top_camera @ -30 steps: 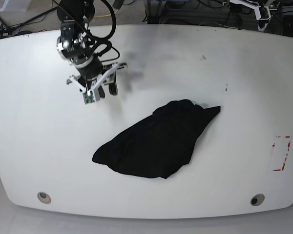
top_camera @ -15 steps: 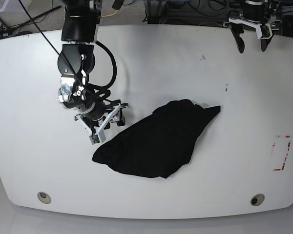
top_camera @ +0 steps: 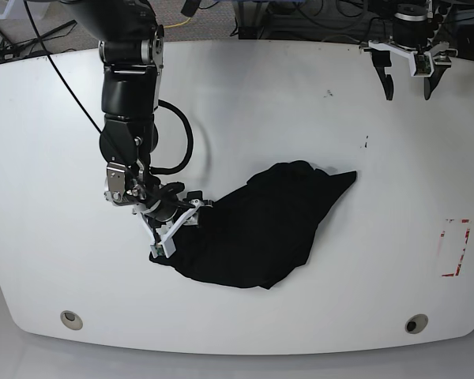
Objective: Fold the T-shirt properly
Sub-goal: 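Lower the right gripper onto the black T-shirt's edge and grasp it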
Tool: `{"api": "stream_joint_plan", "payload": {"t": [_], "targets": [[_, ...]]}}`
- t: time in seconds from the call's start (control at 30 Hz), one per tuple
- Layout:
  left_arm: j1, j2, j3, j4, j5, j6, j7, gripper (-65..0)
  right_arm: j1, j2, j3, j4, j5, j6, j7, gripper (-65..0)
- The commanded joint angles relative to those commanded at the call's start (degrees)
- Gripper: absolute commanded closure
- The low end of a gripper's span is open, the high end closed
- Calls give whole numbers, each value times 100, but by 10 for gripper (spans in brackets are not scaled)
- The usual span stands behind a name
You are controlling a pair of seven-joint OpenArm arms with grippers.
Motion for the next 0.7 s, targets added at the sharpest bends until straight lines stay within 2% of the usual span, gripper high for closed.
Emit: {"api": "stream_joint_plan", "payload": {"t": [0.1, 0.23, 0.7], "targets": [[-62, 0, 0, 0, 9, 0, 0, -421, 158, 18, -18, -475, 264, -18, 325, -314], [-114, 0, 0, 0, 9, 0, 0, -421, 290, 9, -26, -923, 325, -18, 501, -314], [-325, -149, 9, -18, 9, 0, 9, -422, 492, -141, -35, -932, 299, -35, 642, -308]]}}
